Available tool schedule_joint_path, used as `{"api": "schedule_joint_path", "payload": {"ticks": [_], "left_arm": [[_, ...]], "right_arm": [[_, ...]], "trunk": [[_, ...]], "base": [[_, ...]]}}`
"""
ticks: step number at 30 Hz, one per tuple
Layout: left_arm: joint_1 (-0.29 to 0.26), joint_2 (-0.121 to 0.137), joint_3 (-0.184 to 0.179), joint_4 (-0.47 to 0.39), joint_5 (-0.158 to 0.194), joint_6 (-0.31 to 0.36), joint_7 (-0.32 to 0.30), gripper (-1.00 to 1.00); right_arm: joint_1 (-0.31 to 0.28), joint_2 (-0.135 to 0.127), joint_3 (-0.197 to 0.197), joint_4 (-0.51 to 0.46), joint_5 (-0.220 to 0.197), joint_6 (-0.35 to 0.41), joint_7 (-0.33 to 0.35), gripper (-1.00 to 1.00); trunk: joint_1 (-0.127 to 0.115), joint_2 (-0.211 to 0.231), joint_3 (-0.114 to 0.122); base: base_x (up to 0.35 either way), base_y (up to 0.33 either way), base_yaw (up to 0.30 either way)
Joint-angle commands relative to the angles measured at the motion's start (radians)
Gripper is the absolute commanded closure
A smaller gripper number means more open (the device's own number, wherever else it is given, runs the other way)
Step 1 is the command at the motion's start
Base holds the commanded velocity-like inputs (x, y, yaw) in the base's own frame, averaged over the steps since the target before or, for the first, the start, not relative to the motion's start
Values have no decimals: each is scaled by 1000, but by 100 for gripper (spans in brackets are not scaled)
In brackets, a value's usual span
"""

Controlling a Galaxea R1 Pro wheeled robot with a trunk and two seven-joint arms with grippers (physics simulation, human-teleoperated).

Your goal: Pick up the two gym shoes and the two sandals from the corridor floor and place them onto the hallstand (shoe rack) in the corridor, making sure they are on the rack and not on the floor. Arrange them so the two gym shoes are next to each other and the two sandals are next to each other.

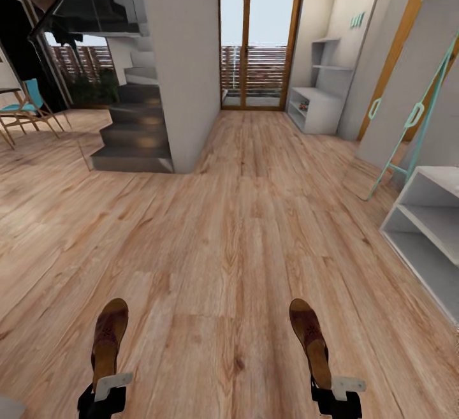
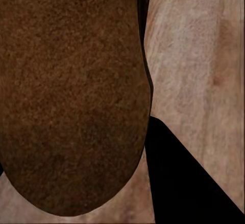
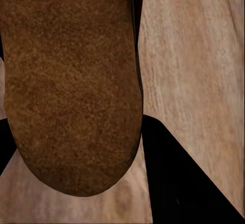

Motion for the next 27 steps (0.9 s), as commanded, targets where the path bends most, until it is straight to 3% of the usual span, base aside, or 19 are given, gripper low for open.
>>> {"api": "schedule_joint_path", "payload": {"ticks": [1,8,27], "left_arm": [[0,0,1,0,2,-2,0,100],[0,0,1,0,3,-3,-1,100],[9,0,1,1,3,-7,-3,100]], "right_arm": [[-1,0,-6,1,5,-3,-2,100],[-1,2,-7,1,6,-3,-2,100],[-1,-3,-6,2,9,-3,-1,100]], "trunk": [[0,0,-1],[0,0,-1],[0,0,-1]], "base": [[335,0,-293],[338,0,-201],[338,0,-6]]}}
